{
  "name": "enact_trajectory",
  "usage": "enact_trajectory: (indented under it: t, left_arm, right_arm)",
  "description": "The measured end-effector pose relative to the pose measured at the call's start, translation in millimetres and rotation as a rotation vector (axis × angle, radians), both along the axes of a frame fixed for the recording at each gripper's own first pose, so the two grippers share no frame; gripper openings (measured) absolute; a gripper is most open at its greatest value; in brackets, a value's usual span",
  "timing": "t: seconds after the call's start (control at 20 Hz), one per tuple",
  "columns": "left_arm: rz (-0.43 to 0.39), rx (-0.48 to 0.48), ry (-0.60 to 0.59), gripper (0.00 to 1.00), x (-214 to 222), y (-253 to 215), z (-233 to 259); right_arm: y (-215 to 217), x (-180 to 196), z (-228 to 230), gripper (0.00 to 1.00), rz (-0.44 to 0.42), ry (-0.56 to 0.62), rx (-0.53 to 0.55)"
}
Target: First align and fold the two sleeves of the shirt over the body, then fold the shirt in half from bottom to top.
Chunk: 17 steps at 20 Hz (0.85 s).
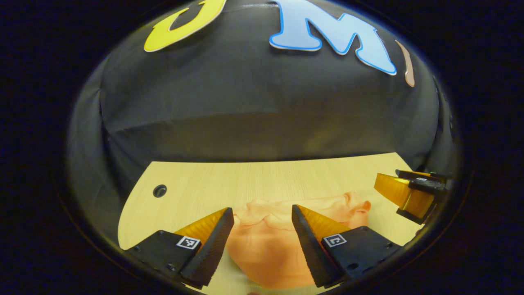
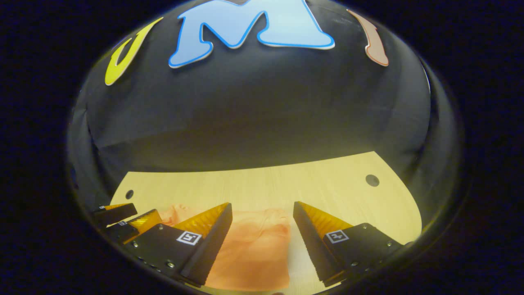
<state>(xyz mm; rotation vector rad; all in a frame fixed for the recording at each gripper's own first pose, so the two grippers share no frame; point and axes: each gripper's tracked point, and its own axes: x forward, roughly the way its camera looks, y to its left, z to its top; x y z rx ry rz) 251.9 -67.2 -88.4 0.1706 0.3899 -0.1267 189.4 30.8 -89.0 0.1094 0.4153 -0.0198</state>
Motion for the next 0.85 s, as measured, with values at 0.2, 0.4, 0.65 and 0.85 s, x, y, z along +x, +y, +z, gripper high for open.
enact_trajectory:
  t: [0.2, 0.4, 0.65, 0.85]
  left_arm:
    - [-0.005, -0.027, -0.061, 0.93, -60.5, -9.3, 47.5]
    - [-0.005, -0.039, -0.162, 0.92, -127.4, -3.5, 104.9]
    - [-0.015, -0.039, -0.294, 0.94, -218.4, 17.3, 165.4]
    - [-0.026, -0.042, -0.376, 0.94, -267.8, 15.5, 196.1]
  right_arm:
    - [1.4, -45.8, 48.5, 0.94, 0.025, -0.085, -0.009]
    - [6.0, -97.7, 91.0, 0.94, 0.053, -0.181, -0.005]
    - [9.8, -158.0, 132.4, 0.94, 0.083, -0.279, -0.012]
    - [9.7, -202.0, 149.3, 0.94, 0.098, -0.343, -0.025]
